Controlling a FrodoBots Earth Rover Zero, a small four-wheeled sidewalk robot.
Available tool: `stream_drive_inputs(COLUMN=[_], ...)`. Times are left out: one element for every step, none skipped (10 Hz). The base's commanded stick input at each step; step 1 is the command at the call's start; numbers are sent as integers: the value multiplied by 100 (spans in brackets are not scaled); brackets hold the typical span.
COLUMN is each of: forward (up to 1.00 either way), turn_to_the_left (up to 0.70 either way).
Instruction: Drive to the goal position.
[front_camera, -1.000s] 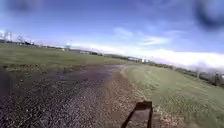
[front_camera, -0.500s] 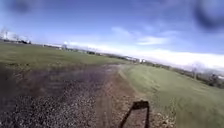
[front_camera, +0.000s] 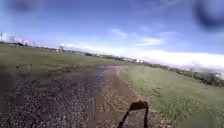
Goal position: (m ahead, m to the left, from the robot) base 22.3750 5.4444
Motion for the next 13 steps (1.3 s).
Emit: stream_drive_inputs(forward=[70, 70, 70, 70, 70, 70, 70, 70, 70, 70, 70, 70, 70], turn_to_the_left=[0, 8, 25, 35, 35, 34, 16, 0, 0, 0, 6, 16, 35])
